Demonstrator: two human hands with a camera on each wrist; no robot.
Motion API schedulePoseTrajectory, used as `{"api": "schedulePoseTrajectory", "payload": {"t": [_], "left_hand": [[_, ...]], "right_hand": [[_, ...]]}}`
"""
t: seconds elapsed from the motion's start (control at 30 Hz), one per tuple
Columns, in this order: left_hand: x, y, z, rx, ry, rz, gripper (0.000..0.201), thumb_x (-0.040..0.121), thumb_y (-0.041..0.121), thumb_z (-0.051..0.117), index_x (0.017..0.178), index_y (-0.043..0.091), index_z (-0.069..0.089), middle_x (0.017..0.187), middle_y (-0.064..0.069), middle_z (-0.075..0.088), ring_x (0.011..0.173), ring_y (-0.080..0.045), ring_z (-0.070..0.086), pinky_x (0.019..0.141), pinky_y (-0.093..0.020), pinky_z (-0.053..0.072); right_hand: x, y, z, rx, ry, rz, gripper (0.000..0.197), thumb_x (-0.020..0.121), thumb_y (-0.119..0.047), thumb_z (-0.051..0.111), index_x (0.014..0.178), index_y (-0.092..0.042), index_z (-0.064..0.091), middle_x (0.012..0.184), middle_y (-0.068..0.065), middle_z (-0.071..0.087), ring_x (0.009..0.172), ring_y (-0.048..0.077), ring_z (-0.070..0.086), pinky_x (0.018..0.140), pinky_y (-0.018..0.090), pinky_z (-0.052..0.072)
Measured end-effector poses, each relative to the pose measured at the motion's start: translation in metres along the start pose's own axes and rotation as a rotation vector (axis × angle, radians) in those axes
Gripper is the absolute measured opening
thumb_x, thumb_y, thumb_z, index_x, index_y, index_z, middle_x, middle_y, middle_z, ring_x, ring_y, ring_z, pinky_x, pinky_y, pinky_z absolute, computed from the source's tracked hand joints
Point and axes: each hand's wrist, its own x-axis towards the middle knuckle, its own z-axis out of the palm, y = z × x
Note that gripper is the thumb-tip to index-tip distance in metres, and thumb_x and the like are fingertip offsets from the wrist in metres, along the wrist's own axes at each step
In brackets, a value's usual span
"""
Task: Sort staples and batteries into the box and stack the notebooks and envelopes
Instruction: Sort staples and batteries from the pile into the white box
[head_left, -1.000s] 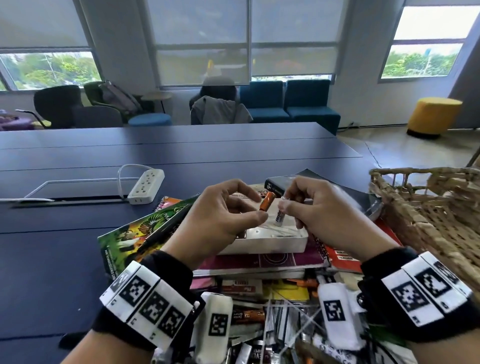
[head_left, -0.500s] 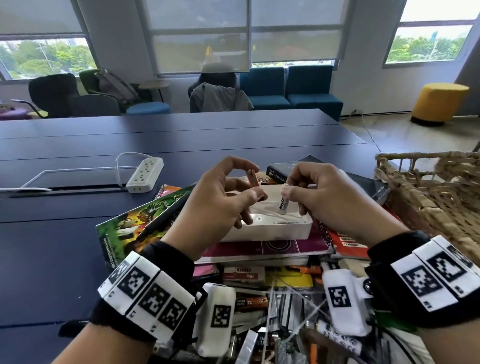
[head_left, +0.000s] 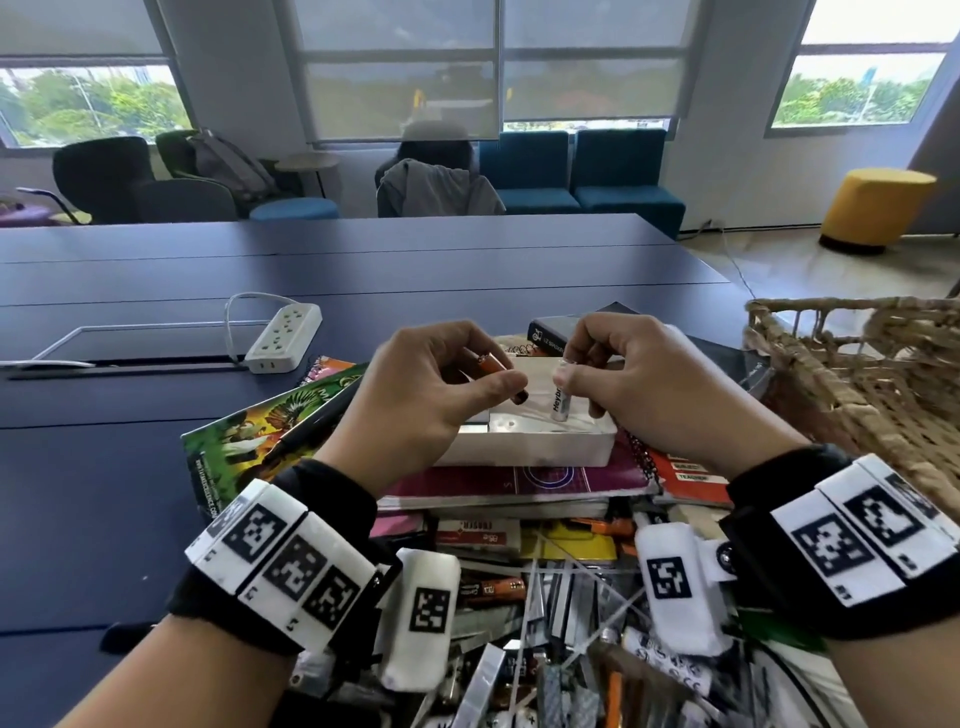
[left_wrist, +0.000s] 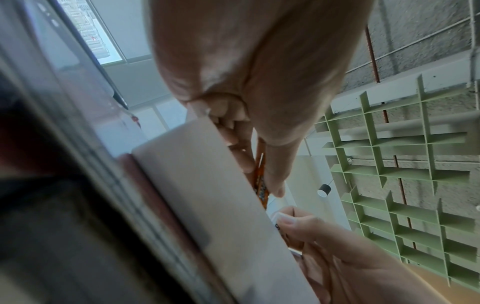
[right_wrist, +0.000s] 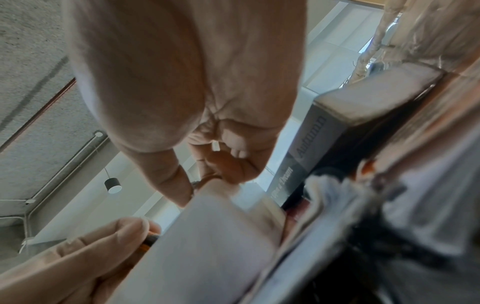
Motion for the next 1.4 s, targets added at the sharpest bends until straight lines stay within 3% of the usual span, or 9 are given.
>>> {"api": "schedulePoseTrajectory", "payload": {"t": [0.17,0.3,0.5,0.7,0.87,1.03,1.13,1.23,1.4], "left_hand": [[0.001,-0.006,0.000,-0.002,0.000,0.001,0.012,0.086,0.027,0.082,0.090,0.017,0.076,0.081,0.002,0.078,0.069,-0.012,0.068,0.064,-0.026,0.055],[0.002,-0.007,0.001,0.022,-0.001,0.017,0.006,0.085,0.032,0.082,0.086,0.026,0.081,0.080,0.004,0.078,0.069,-0.012,0.065,0.072,-0.045,0.059],[0.002,-0.006,0.002,-0.020,-0.018,0.006,0.011,0.085,0.033,0.081,0.090,0.023,0.083,0.085,0.005,0.080,0.087,-0.018,0.076,0.092,-0.051,0.057],[0.004,-0.011,0.002,0.007,0.027,0.001,0.017,0.085,0.042,0.077,0.095,0.029,0.083,0.087,0.007,0.079,0.088,-0.018,0.075,0.088,-0.050,0.058],[0.007,-0.013,0.004,0.103,0.051,-0.057,0.019,0.095,0.042,0.069,0.104,0.030,0.081,0.079,0.007,0.076,0.053,-0.006,0.048,0.061,-0.026,0.043],[0.004,-0.011,0.003,0.128,0.038,-0.057,0.017,0.095,0.040,0.069,0.108,0.035,0.079,0.082,0.012,0.076,0.068,-0.011,0.065,0.072,-0.033,0.054],[0.003,-0.010,0.002,0.112,0.010,-0.014,0.018,0.092,0.043,0.071,0.108,0.037,0.077,0.083,0.014,0.076,0.066,0.000,0.063,0.069,-0.026,0.047],[0.003,-0.008,0.002,0.063,0.002,0.003,0.016,0.090,0.041,0.074,0.103,0.033,0.075,0.084,0.011,0.077,0.054,0.004,0.054,0.063,-0.022,0.041],[0.003,-0.005,0.003,0.027,-0.016,0.023,0.012,0.088,0.037,0.077,0.092,0.027,0.075,0.084,0.007,0.077,0.054,0.000,0.054,0.063,-0.022,0.043]], "right_hand": [[-0.001,0.000,-0.001,-0.016,0.011,-0.010,0.014,0.089,-0.026,0.075,0.082,-0.018,0.067,0.073,0.003,0.069,0.057,0.010,0.064,0.058,0.022,0.053],[-0.001,0.000,-0.002,-0.076,0.008,-0.032,0.013,0.084,-0.026,0.076,0.077,-0.021,0.067,0.074,0.004,0.069,0.069,0.023,0.066,0.069,0.039,0.056],[-0.005,-0.009,-0.002,-0.232,-0.043,-0.096,0.011,0.079,-0.025,0.080,0.073,-0.023,0.070,0.072,-0.007,0.069,0.061,0.003,0.057,0.055,0.014,0.044],[-0.009,-0.017,-0.003,-0.269,-0.165,-0.096,0.006,0.087,-0.032,0.080,0.082,-0.029,0.078,0.074,-0.018,0.069,0.069,-0.012,0.058,0.062,0.002,0.038],[-0.006,-0.022,-0.001,-0.390,-0.180,-0.054,0.011,0.092,-0.027,0.074,0.085,-0.028,0.082,0.071,-0.016,0.064,0.063,-0.013,0.056,0.052,0.002,0.036],[-0.006,-0.017,-0.001,-0.330,-0.067,-0.084,0.019,0.088,-0.011,0.066,0.087,-0.027,0.076,0.079,-0.012,0.067,0.071,-0.005,0.058,0.058,0.005,0.039],[-0.003,-0.011,-0.003,-0.150,0.054,-0.110,0.014,0.087,-0.020,0.070,0.093,-0.032,0.071,0.084,-0.010,0.070,0.063,-0.002,0.056,0.060,0.015,0.041],[-0.005,-0.013,-0.002,-0.120,-0.029,-0.168,0.018,0.088,-0.038,0.075,0.106,-0.038,0.072,0.089,-0.016,0.071,0.068,0.002,0.061,0.063,0.018,0.048],[-0.005,-0.012,-0.003,-0.133,-0.103,-0.183,0.006,0.092,-0.033,0.075,0.097,-0.034,0.077,0.085,-0.014,0.072,0.076,0.006,0.065,0.069,0.024,0.052]]}}
